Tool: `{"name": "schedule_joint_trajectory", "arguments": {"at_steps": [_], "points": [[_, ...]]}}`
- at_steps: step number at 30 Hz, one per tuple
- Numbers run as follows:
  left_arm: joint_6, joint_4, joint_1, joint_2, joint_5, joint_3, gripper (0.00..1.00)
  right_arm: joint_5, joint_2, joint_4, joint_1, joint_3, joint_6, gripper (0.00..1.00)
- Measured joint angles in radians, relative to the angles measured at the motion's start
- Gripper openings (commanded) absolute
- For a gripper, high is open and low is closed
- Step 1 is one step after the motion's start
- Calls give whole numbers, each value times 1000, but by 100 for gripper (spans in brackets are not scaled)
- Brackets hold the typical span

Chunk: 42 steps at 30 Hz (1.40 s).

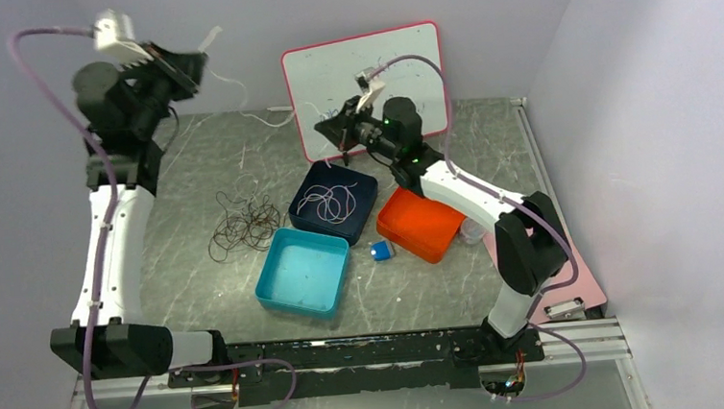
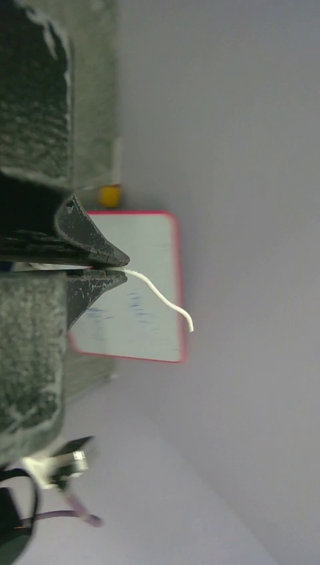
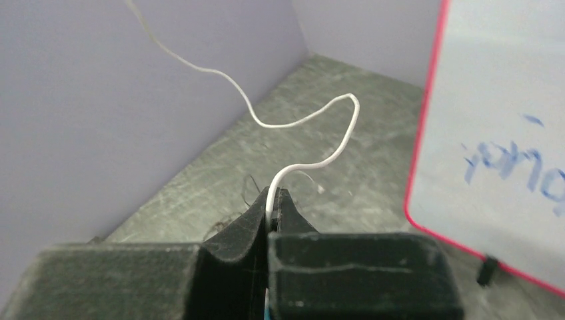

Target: Untangle the cables

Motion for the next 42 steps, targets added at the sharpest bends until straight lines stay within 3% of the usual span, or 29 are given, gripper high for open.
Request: {"name": "schedule_joint_trajectory", "arguments": {"at_steps": [7,12,24,42], "points": [[22,-95,-184,0,31,-185,7,7,-49,-60,-108,-120,48,0],[41,-107,-274,1,40,-280,7,-3,-98,-77,-116,-165,58,0],[45,-62,-327,70,41,-505,7,-40,-136,-69,-113,-238,59,0],[51,15,-400,315,-22,-584,7,-69,40,-98,-68,-239,-12,0]]}}
